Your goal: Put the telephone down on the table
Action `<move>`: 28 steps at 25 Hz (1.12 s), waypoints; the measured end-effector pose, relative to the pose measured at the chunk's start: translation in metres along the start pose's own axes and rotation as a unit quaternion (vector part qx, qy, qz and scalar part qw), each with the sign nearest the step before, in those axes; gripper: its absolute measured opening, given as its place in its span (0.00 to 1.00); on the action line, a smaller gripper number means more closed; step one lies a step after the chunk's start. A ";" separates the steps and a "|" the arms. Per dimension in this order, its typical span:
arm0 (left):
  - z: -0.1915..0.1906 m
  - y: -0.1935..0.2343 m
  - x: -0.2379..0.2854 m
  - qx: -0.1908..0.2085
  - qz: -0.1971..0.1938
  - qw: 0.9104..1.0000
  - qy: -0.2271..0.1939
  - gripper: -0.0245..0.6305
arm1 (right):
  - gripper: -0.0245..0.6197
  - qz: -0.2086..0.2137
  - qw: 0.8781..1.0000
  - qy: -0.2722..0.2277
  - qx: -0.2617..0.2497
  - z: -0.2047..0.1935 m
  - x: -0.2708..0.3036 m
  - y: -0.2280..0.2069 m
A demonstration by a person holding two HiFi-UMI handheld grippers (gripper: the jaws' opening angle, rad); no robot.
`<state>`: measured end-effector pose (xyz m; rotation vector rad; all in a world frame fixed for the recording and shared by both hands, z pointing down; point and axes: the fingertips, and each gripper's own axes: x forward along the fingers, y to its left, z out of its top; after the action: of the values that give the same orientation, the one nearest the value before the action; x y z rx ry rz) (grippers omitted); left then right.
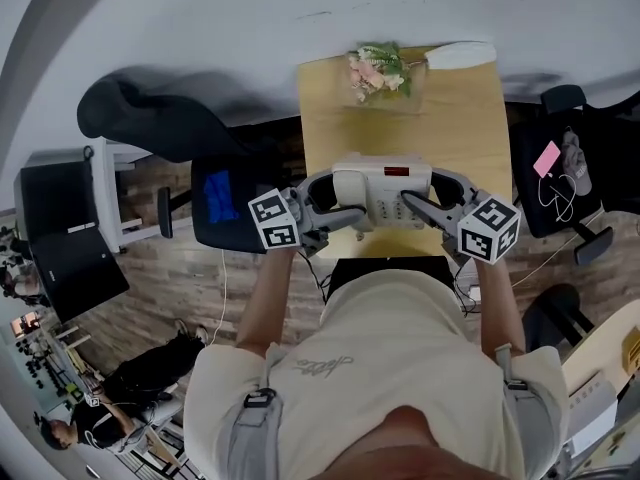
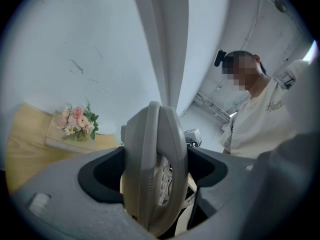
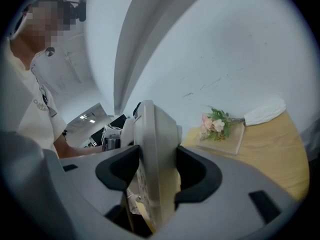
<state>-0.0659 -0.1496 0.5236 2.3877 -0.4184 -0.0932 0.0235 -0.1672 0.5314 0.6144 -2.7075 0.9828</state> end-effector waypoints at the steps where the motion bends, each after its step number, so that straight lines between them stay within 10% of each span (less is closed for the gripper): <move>1: -0.003 0.005 -0.003 -0.006 -0.001 1.000 0.002 0.62 | 0.40 -0.001 1.000 0.005 0.007 -0.004 0.005 -0.002; 28: -0.077 0.154 0.039 -0.161 0.004 0.986 0.050 0.62 | 0.39 -0.001 0.981 0.108 0.164 -0.088 0.063 -0.141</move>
<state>-0.0569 -0.2219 0.6843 2.0625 -0.3369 -0.0347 0.0339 -0.2283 0.6982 0.5271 -2.3749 1.4224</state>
